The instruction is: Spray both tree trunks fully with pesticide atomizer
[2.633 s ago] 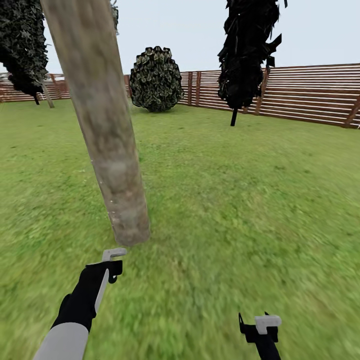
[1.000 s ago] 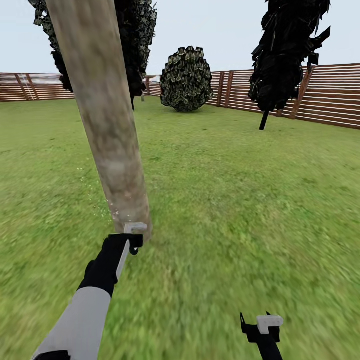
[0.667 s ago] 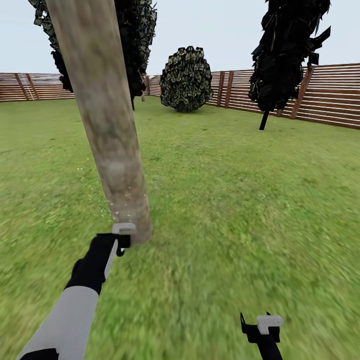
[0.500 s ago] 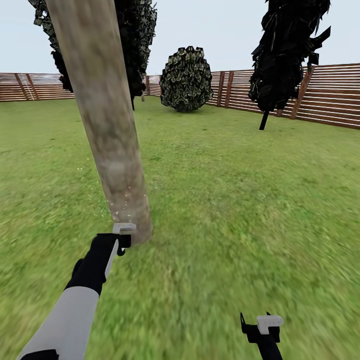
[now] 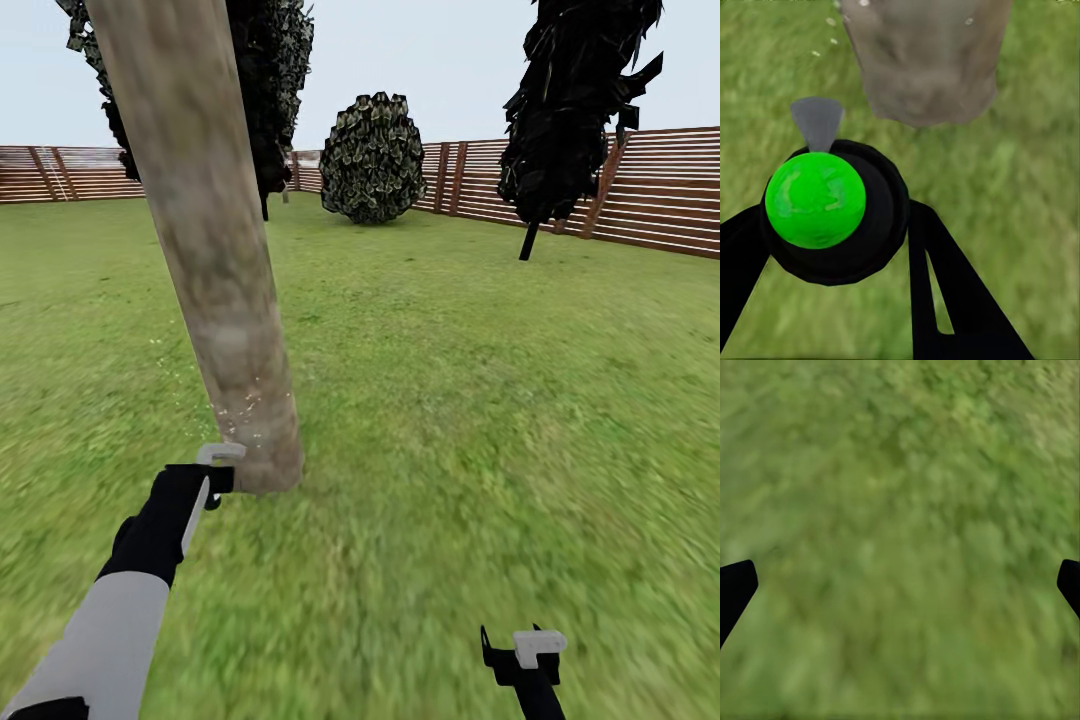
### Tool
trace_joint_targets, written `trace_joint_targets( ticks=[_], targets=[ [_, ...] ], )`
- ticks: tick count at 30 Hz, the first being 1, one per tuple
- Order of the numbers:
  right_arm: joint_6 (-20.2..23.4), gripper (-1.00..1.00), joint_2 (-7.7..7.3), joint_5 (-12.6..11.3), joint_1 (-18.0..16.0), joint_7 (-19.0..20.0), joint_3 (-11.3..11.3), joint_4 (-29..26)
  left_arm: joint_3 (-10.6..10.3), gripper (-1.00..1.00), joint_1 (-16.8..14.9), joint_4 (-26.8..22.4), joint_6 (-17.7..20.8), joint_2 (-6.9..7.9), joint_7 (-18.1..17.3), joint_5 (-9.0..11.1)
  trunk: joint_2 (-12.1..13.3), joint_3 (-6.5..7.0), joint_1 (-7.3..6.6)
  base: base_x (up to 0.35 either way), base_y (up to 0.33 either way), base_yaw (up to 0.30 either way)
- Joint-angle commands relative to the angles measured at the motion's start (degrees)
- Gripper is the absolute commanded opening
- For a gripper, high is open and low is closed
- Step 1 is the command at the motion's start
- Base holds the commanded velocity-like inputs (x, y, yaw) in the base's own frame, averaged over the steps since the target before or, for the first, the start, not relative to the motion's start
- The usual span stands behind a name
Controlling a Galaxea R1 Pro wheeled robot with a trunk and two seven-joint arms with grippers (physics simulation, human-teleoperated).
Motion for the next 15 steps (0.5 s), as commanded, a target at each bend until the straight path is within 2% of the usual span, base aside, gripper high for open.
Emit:
trace_joint_targets(
  ticks=[1, 4, 7, 8, 9, 12, 15],
  targets=[
    [-0.01, 1.00, 0.00, 0.00, 0.00, 0.00, 0.00, 0.00, -0.24, -1.00, 0.02, -0.05, 0.02, 0.01, -0.05, 0.12, 0.00, 0.00, 0.00, 0.000, 0.000, 0.000],
    [0.00, 1.00, 0.00, 0.00, 0.00, 0.00, 0.00, 0.00, -0.74, -1.00, 0.11, -0.14, 0.04, -0.96, -0.12, 0.28, 0.00, 0.00, 0.00, 0.000, 0.000, 0.000],
    [0.01, 1.00, 0.00, 0.00, 0.00, 0.00, 0.00, 0.00, -2.57, -1.00, -0.17, -0.17, 0.18, -3.77, -0.16, 0.02, 0.00, 0.00, 0.00, 0.002, 0.002, 0.000],
    [0.01, 1.00, 0.00, 0.00, 0.00, 0.00, 0.00, 0.00, -2.79, -1.00, -0.33, -0.18, 0.20, -3.96, -0.16, -0.03, 0.00, 0.00, 0.00, 0.045, 0.067, 0.000],
    [0.01, 1.00, 0.00, 0.00, 0.00, 0.00, 0.00, 0.00, -2.76, -1.00, -0.41, -0.18, 0.21, -3.83, -0.16, 0.04, 0.00, 0.00, 0.00, 0.075, 0.169, 0.000],
    [0.01, 1.00, 0.00, 0.00, 0.00, 0.00, 0.00, 0.00, -2.21, -1.00, -0.49, -2.83, 1.22, -2.02, -0.16, -0.22, 0.00, 0.00, 0.00, 0.020, 0.060, 0.000],
    [0.00, 1.00, 0.00, 0.00, 0.00, 0.00, 0.00, 0.00, -2.15, -1.00, -0.59, -6.00, 7.80, 0.16, -0.36, 0.15, 0.00, 0.00, 0.00, 0.001, 0.004, 0.000]
  ],
)
